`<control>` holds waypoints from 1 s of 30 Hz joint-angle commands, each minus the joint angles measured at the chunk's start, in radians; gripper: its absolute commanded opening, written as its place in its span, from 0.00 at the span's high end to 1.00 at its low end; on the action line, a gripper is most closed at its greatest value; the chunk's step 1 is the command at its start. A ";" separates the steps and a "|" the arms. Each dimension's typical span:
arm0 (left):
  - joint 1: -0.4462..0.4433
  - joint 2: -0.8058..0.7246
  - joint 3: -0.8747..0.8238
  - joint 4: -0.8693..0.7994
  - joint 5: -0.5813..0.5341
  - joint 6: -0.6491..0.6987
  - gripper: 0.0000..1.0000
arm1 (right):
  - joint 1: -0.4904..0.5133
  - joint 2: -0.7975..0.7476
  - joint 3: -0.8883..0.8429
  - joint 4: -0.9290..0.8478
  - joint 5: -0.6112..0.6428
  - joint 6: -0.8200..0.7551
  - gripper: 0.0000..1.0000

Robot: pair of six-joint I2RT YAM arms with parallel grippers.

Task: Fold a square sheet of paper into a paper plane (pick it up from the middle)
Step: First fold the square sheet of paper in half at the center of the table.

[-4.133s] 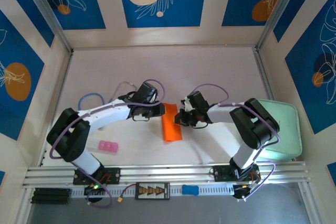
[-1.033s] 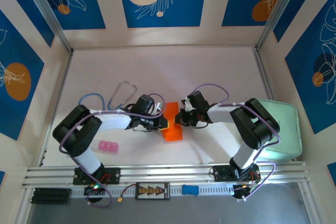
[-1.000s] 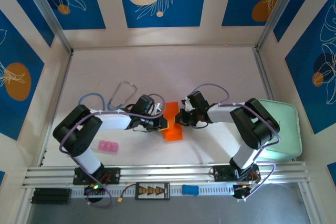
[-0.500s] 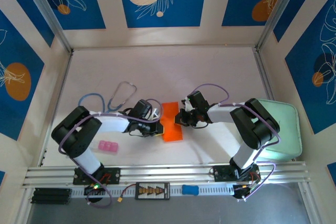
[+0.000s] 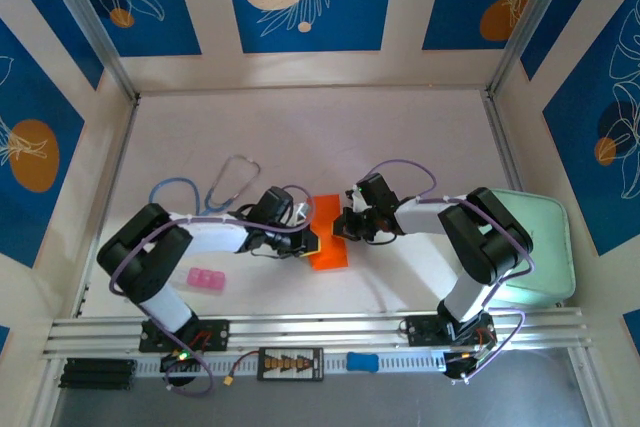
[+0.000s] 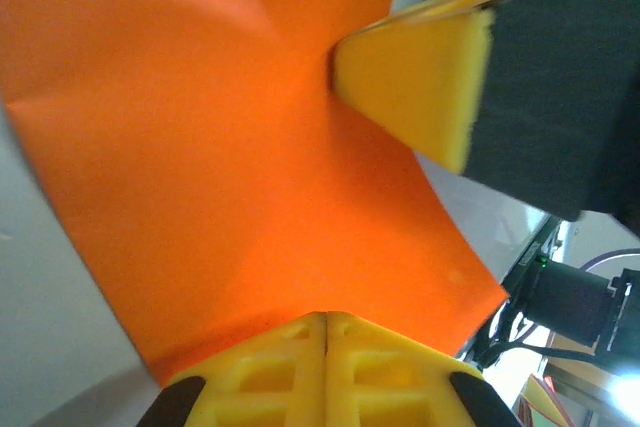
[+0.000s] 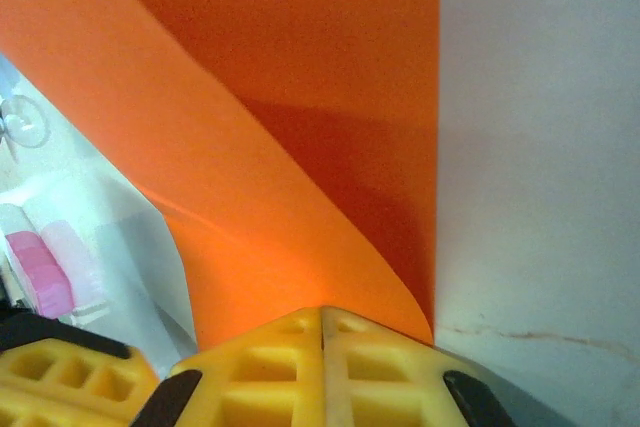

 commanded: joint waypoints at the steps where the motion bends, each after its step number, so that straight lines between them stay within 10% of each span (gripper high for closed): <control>1: -0.010 0.040 -0.044 0.053 0.030 -0.019 1.00 | 0.001 0.021 -0.042 -0.121 0.090 0.007 1.00; 30: -0.037 -0.004 -0.095 0.121 0.053 -0.051 1.00 | -0.006 0.005 -0.073 -0.107 0.093 0.012 1.00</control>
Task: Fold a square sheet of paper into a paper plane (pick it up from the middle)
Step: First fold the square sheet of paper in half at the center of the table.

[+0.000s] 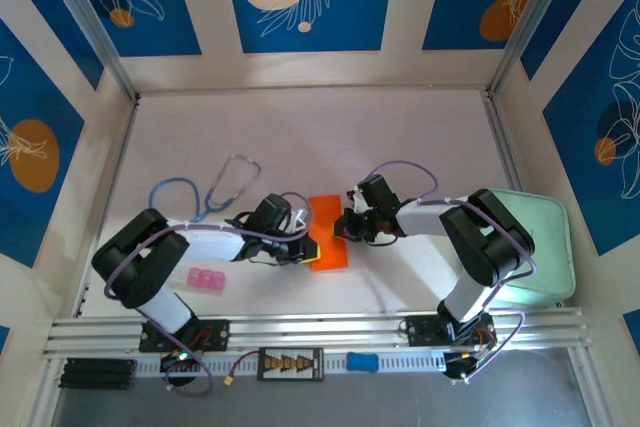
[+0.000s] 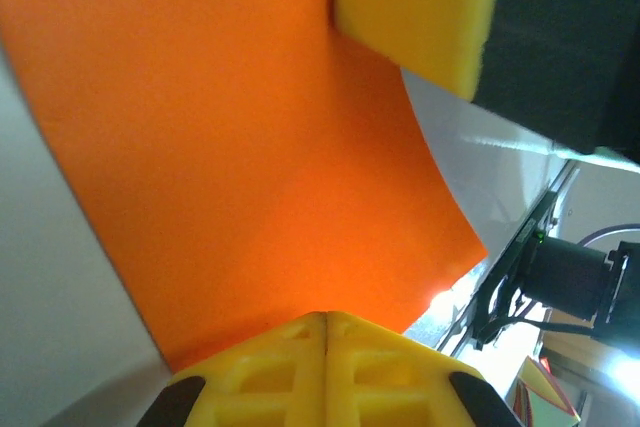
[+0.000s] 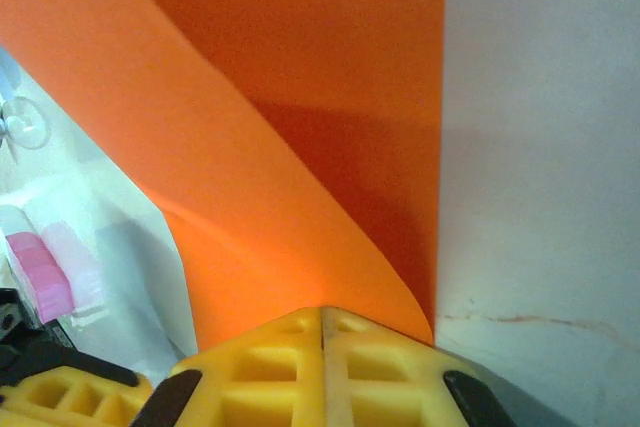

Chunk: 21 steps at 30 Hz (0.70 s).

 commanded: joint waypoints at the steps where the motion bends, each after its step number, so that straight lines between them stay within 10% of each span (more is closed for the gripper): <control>1: -0.014 0.037 -0.034 0.056 0.042 -0.022 1.00 | -0.006 0.018 -0.053 -0.122 0.087 0.006 1.00; 21: -0.041 -0.130 -0.085 -0.232 -0.058 0.114 1.00 | -0.012 0.025 -0.056 -0.119 0.079 -0.007 1.00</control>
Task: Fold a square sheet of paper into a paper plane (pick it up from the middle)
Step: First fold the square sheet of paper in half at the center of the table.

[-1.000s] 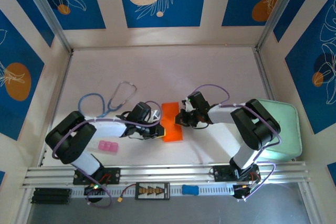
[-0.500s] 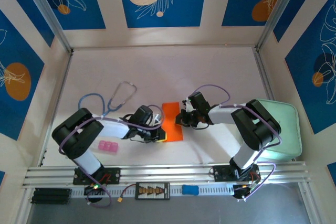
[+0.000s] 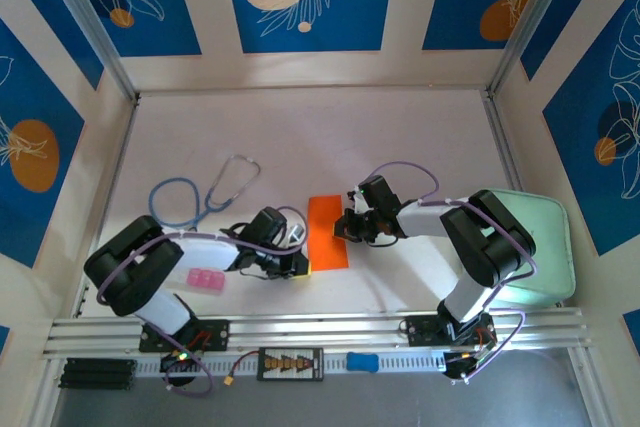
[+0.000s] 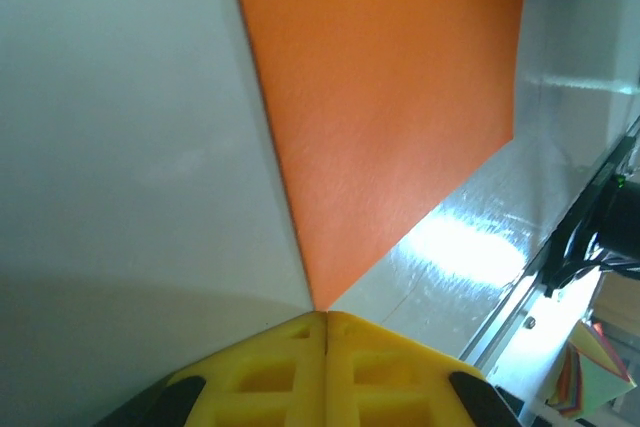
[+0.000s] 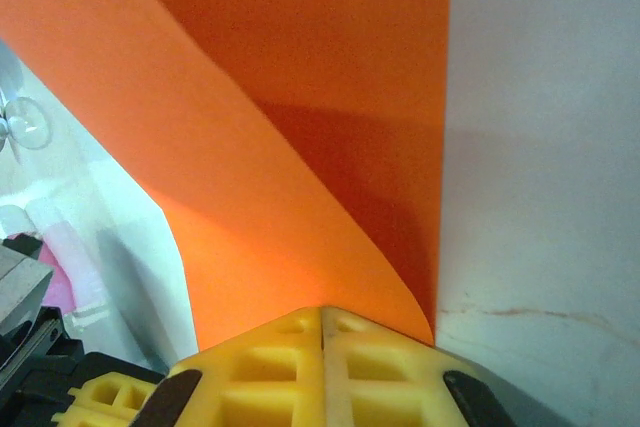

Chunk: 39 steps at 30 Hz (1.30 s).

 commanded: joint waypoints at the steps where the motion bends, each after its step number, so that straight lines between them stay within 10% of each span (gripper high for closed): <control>1: -0.013 -0.080 0.015 -0.139 -0.055 0.034 1.00 | -0.013 0.031 -0.040 -0.134 0.073 -0.021 1.00; 7: 0.033 -0.194 0.088 -0.201 -0.122 0.042 1.00 | -0.020 0.044 -0.002 -0.154 0.002 -0.117 1.00; 19: 0.168 0.109 0.328 -0.090 -0.003 0.093 1.00 | -0.029 0.088 0.052 -0.191 -0.054 -0.172 1.00; 39: 0.213 0.268 0.253 -0.045 -0.046 0.200 1.00 | -0.025 0.109 0.047 -0.203 -0.031 -0.151 1.00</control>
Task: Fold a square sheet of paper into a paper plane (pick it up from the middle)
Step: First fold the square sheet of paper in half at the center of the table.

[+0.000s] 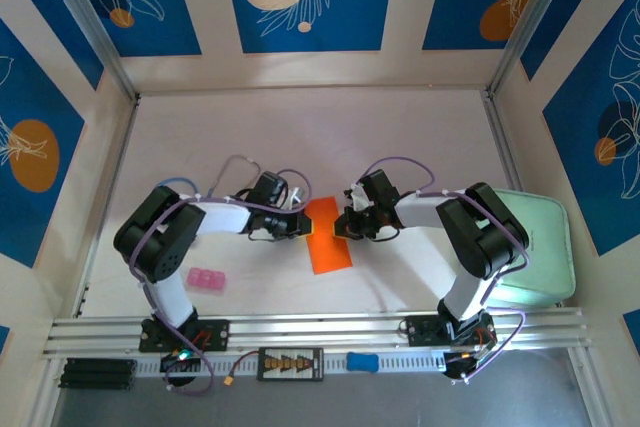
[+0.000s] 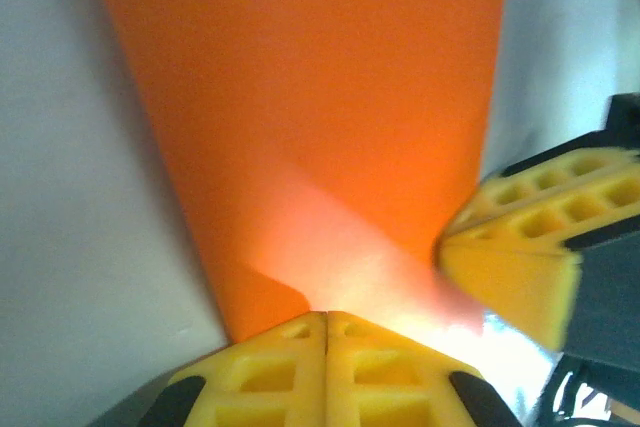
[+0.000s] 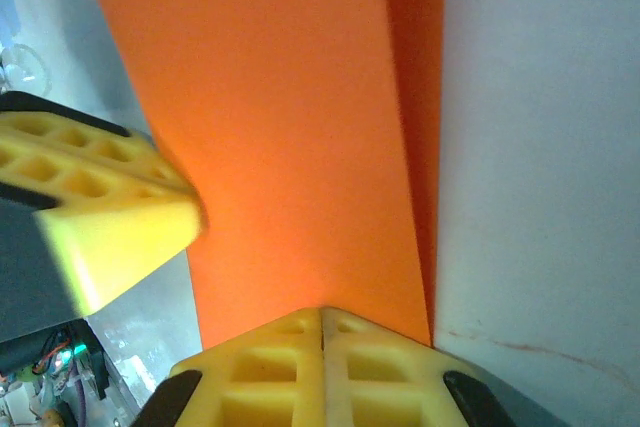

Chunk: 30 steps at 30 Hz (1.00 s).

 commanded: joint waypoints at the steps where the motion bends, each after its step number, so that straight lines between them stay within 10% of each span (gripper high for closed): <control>1: 0.017 0.019 -0.023 -0.048 -0.052 0.061 1.00 | 0.009 0.049 -0.032 -0.096 0.071 -0.005 1.00; 30: 0.075 0.108 0.133 -0.102 -0.017 0.057 1.00 | 0.011 0.039 -0.043 -0.100 0.082 0.000 1.00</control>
